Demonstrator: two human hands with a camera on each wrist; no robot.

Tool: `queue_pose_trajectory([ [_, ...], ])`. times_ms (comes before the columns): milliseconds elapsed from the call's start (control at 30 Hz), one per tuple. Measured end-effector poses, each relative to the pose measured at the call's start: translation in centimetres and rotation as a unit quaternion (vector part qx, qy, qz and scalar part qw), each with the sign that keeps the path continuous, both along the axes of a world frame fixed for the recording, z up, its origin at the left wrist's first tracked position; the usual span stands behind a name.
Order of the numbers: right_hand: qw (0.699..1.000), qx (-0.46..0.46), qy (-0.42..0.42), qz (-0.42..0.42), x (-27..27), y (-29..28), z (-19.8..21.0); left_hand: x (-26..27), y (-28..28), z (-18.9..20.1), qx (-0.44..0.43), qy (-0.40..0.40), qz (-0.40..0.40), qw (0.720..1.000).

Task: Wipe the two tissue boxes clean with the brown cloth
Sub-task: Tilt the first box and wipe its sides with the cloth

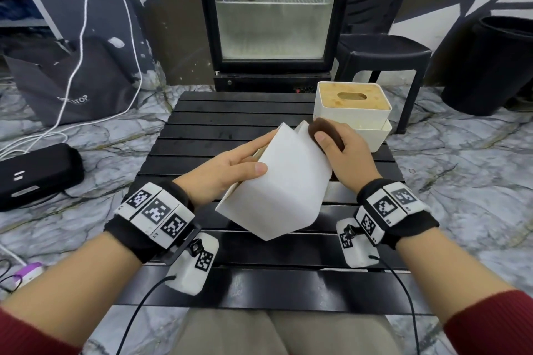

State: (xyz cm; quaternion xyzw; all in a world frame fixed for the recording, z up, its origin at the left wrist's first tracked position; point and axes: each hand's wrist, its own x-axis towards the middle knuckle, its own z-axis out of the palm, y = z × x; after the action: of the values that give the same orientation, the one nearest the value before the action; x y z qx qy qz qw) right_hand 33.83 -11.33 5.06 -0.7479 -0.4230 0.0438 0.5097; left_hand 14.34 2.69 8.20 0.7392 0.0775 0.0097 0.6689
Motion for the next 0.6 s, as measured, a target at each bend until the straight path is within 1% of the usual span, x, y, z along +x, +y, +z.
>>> queue_pose_trajectory([
  [300,0.999,0.03,0.036,-0.025,0.2,-2.0,-1.7,-0.2,-0.9,0.5,0.012,-0.007,0.006,1.0],
  [400,0.999,0.009,0.036,-0.028,0.4,-3.3,-2.2,-0.2,-1.4,0.7,0.007,-0.015,-0.003,1.0],
  [467,0.999,-0.015,0.017,-0.036,0.6,-4.3,-2.5,-0.3,-1.7,0.8,0.008,-0.015,-0.003,1.0],
  [533,0.997,-0.04,-0.026,-0.058,0.7,-5.2,-2.5,-0.4,-1.7,0.9,0.01,-0.018,-0.001,1.0],
  [600,0.994,-0.045,-0.053,-0.085,0.5,-5.7,-2.0,-0.5,-1.7,1.0,0.019,-0.019,-0.004,1.0],
])
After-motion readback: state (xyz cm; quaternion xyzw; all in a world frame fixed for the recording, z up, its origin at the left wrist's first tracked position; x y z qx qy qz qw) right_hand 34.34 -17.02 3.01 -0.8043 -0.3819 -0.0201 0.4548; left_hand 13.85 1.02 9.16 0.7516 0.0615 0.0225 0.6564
